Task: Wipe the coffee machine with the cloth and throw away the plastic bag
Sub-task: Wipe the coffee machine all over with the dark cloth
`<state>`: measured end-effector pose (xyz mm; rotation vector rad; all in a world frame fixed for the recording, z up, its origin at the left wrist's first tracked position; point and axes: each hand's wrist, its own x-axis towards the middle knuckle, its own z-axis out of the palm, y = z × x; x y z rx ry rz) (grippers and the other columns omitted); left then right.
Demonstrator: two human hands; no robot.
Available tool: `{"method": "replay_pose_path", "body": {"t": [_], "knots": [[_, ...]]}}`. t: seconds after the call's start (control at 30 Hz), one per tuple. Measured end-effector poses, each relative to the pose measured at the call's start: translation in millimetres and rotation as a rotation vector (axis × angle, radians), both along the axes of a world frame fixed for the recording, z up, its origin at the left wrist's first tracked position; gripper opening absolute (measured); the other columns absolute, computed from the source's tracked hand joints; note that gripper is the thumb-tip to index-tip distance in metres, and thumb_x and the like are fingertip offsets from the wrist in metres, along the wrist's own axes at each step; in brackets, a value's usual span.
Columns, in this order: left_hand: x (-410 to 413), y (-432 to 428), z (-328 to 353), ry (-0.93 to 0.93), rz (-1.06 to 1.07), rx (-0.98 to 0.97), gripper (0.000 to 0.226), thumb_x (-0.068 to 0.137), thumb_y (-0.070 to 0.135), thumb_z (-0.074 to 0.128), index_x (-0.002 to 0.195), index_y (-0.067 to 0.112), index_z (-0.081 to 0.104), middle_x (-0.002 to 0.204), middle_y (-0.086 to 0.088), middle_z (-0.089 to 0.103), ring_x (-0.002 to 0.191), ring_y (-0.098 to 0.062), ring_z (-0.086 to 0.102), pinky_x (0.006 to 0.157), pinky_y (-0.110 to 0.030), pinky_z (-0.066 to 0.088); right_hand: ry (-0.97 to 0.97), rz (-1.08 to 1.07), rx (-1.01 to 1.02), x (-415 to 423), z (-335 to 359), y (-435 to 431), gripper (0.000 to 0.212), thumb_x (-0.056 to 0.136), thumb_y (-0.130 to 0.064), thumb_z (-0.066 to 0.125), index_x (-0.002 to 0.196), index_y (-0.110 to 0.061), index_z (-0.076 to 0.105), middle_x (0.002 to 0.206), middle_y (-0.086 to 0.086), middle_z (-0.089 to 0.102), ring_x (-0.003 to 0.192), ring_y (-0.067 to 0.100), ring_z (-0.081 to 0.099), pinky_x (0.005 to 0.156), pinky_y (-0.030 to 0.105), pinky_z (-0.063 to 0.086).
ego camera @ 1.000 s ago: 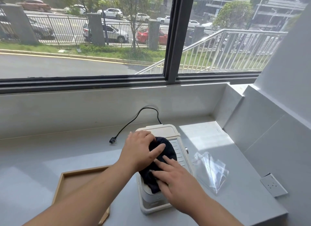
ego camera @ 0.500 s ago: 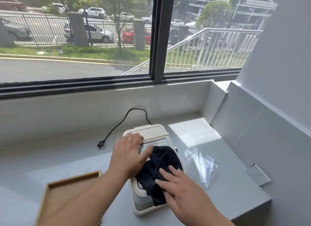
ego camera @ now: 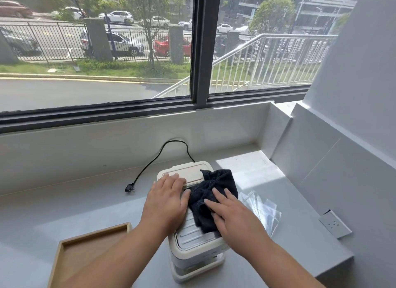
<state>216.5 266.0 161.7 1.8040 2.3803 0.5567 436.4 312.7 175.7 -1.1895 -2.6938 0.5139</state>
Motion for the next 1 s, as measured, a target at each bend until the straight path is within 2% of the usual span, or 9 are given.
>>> {"method": "replay_pose_path", "body": {"t": [0.1, 0.27, 0.4, 0.53, 0.7, 0.9, 1.0], "knots": [[0.1, 1.1, -1.0, -0.007, -0.007, 0.012, 0.045, 0.104, 0.046, 0.043, 0.145, 0.029, 0.052, 0.155, 0.003, 0.048, 0.151, -0.025, 0.030, 0.125, -0.043, 0.021, 0.019, -0.011, -0.010, -13.0, 0.2, 19.7, 0.045, 0.108, -0.034, 0.042, 0.152, -0.043, 0.046, 0.169, -0.014, 0.024, 0.158, 0.018, 0.015, 0.123, 0.029, 0.022], [-0.6, 2.1, 0.7, 0.014, -0.010, -0.033, 0.071, 0.088, 0.069, 0.031, 0.147, 0.034, 0.049, 0.156, 0.005, 0.045, 0.150, -0.023, 0.029, 0.124, -0.042, 0.025, 0.048, -0.017, -0.039, -34.2, 4.7, 51.7, 0.045, 0.105, -0.029, 0.048, 0.149, -0.040, 0.051, 0.169, -0.008, 0.029, 0.156, 0.023, 0.023, 0.124, 0.036, 0.025], [-2.1, 2.6, -3.0, 0.021, -0.006, -0.038, 0.077, 0.084, 0.083, 0.038, 0.147, 0.040, 0.047, 0.155, 0.009, 0.043, 0.150, -0.020, 0.026, 0.124, -0.041, 0.024, 0.122, -0.042, -0.083, -49.3, 8.2, 74.2, 0.045, 0.101, -0.024, 0.055, 0.144, -0.035, 0.058, 0.166, -0.006, 0.035, 0.151, 0.021, 0.035, 0.121, 0.032, 0.029], [-1.9, 2.7, -3.2, 0.025, 0.006, -0.025, 0.075, 0.081, 0.086, 0.038, 0.142, 0.043, 0.051, 0.153, 0.010, 0.045, 0.147, -0.019, 0.029, 0.121, -0.040, 0.027, 0.158, -0.095, -0.166, -66.9, 15.0, 99.5, 0.046, 0.099, -0.022, 0.057, 0.143, -0.033, 0.060, 0.164, -0.006, 0.041, 0.141, 0.020, 0.048, 0.114, 0.029, 0.037], [-1.4, 4.9, -4.2, 0.037, 0.029, -0.015, 0.073, 0.080, 0.087, 0.038, 0.138, 0.044, 0.053, 0.151, 0.012, 0.046, 0.145, -0.016, 0.030, 0.120, -0.043, 0.027, 0.271, -0.224, -0.267, -74.6, 13.7, 114.7, 0.042, 0.100, -0.027, 0.059, 0.141, -0.033, 0.062, 0.140, -0.003, 0.067, 0.128, 0.020, 0.060, 0.109, 0.032, 0.045], [-1.9, 5.0, -4.9, 0.042, 0.041, -0.003, 0.073, 0.079, 0.088, 0.036, 0.135, 0.045, 0.054, 0.147, 0.013, 0.047, 0.143, -0.016, 0.033, 0.121, -0.045, 0.026, 0.365, -0.304, -0.385, -59.0, 0.3, 120.3, 0.038, 0.102, -0.031, 0.055, 0.139, -0.031, 0.064, 0.130, -0.001, 0.071, 0.120, 0.020, 0.063, 0.103, 0.033, 0.048], [-1.2, 5.6, -3.9, 0.052, 0.041, 0.000, 0.072, 0.079, 0.088, 0.035, 0.134, 0.045, 0.053, 0.146, 0.012, 0.047, 0.142, -0.016, 0.034, 0.119, -0.044, 0.028, 0.388, -0.313, -0.416, -45.7, -5.9, 118.5, 0.035, 0.102, -0.031, 0.055, 0.135, -0.034, 0.067, 0.118, -0.001, 0.074, 0.109, 0.021, 0.067, 0.097, 0.036, 0.053]]}}
